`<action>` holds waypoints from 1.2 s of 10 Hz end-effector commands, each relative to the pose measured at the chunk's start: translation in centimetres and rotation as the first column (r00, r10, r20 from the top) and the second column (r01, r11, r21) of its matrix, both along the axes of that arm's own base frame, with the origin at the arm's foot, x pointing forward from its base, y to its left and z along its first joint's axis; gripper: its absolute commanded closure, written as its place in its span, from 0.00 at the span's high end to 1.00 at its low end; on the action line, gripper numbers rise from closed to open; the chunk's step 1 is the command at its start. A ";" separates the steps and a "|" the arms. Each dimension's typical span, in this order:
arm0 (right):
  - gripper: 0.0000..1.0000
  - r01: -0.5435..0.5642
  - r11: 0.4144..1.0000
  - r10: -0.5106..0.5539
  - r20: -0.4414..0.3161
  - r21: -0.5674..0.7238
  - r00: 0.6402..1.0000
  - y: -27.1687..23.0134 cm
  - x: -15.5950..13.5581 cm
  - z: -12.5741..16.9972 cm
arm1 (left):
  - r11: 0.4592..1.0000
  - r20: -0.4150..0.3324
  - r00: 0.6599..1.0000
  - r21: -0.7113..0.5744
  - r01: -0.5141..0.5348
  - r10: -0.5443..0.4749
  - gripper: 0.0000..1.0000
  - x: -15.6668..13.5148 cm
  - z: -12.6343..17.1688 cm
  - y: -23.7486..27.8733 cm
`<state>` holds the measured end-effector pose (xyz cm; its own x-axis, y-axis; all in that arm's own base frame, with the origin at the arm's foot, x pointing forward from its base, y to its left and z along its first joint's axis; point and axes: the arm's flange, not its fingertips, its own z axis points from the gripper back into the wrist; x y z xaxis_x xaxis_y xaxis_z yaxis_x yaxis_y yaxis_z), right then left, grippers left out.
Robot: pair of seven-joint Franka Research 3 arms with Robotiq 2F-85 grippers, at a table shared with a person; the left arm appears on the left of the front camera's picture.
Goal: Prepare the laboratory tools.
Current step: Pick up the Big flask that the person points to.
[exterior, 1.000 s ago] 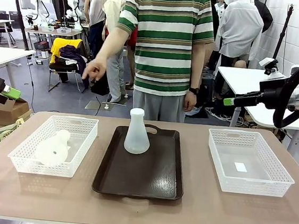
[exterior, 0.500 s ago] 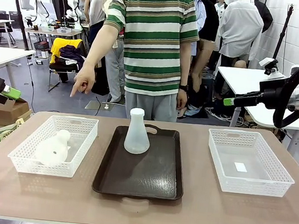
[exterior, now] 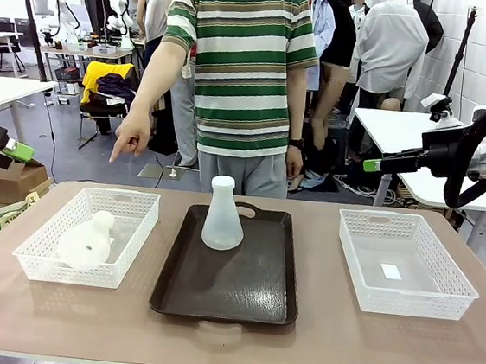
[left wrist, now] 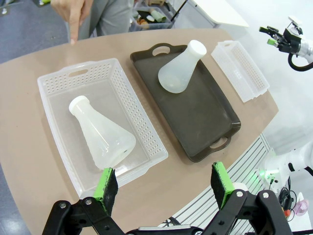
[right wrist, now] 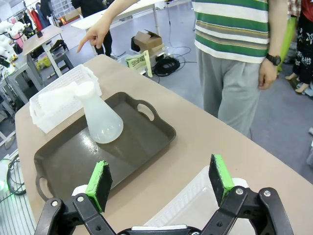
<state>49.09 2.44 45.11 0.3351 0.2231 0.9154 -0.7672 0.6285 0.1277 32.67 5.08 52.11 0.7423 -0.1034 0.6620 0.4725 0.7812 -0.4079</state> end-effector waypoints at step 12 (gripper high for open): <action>1.00 0.007 1.000 -0.007 -0.009 -0.011 1.000 0.0 0.1 0.3 | 0.891 -0.334 0.867 0.393 -0.228 0.369 1.00 11.6 0.4 -10.5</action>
